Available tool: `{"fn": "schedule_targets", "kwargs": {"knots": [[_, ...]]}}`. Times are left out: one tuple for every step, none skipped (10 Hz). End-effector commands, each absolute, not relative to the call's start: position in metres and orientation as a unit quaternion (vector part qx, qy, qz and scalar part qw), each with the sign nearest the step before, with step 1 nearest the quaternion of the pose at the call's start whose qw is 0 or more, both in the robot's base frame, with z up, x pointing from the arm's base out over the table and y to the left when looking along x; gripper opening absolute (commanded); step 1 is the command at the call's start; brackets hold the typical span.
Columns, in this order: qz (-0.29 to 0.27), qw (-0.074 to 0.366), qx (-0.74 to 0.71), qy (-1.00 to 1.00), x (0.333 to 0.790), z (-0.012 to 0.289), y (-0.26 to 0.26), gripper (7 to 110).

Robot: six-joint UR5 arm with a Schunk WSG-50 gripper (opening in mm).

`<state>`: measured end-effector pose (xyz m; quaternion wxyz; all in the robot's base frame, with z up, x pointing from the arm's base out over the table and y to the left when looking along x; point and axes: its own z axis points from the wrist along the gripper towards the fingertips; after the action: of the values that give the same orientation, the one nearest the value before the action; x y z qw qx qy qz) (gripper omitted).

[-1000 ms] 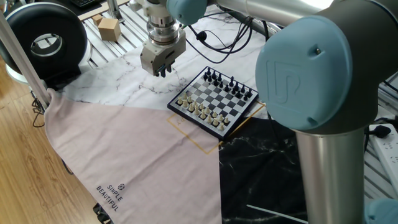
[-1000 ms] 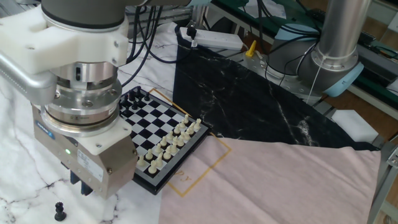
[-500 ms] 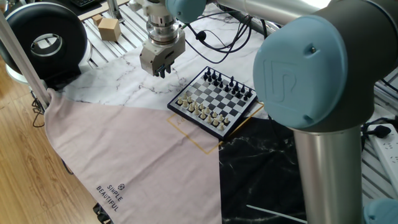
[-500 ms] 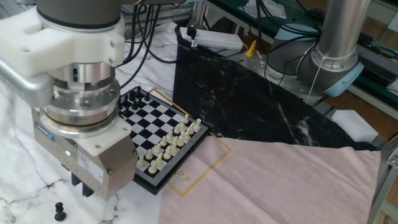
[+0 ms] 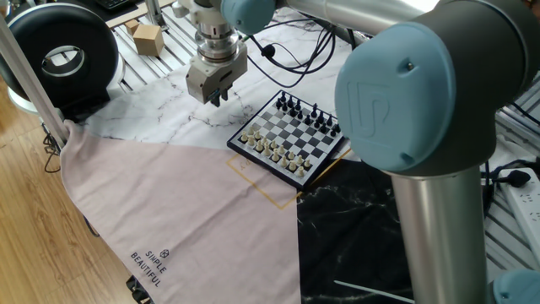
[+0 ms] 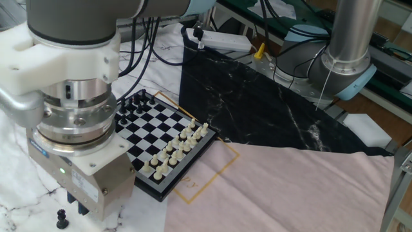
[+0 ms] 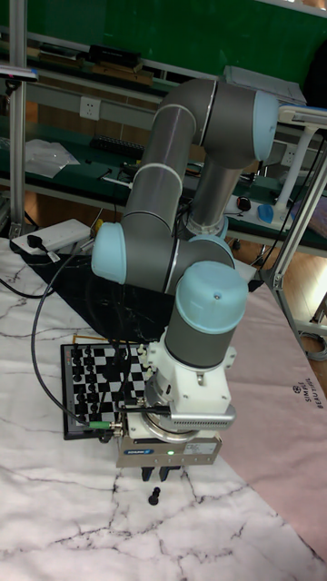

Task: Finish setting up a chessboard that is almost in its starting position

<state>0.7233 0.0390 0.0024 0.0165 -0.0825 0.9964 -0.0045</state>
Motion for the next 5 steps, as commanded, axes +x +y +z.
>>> {"fn": "schedule_targets", "kwargs": {"knots": [[0.001, 0.021, -0.078, 0.997, 0.7331, 0.0033, 0.0428, 22], [0.002, 0.025, -0.076, 0.997, 0.7359, 0.003, 0.0438, 22], [0.002, 0.025, -0.076, 0.997, 0.7363, 0.0023, 0.0438, 22], [0.002, 0.025, -0.077, 0.997, 0.7364, 0.0018, 0.043, 22], [0.002, 0.025, -0.077, 0.997, 0.7364, 0.0021, 0.0424, 22]]}}
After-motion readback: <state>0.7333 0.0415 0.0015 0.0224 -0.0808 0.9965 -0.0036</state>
